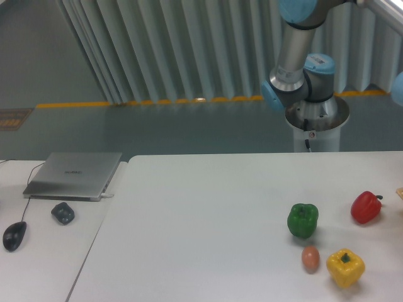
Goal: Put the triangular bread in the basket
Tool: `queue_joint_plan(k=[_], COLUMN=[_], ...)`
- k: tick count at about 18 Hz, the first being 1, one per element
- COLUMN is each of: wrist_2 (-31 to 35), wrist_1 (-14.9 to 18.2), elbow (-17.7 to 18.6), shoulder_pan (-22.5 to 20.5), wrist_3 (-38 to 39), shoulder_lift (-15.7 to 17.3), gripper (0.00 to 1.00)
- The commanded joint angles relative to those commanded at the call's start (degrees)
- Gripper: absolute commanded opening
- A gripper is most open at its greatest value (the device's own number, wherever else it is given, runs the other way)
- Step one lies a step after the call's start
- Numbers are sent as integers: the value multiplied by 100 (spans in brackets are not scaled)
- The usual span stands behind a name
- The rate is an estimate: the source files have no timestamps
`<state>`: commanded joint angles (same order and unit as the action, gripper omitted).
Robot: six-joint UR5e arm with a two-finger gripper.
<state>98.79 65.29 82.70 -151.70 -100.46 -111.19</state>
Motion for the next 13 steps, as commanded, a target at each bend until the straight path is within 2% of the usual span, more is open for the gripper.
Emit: queue_joint_plan(k=[4,6,8,10,13], wrist_2=[-53,-79,-428,-737,-738], wrist_1=[571,984,1362,1539,1592], elbow=[-17,-35,-44,-18,114], shoulder_pan=[140,202,272,308,545], wrist_3=[166,272,613,939,1124], shoulder_lift=[123,193,246,281,396], gripper=[100,100,100,100,100])
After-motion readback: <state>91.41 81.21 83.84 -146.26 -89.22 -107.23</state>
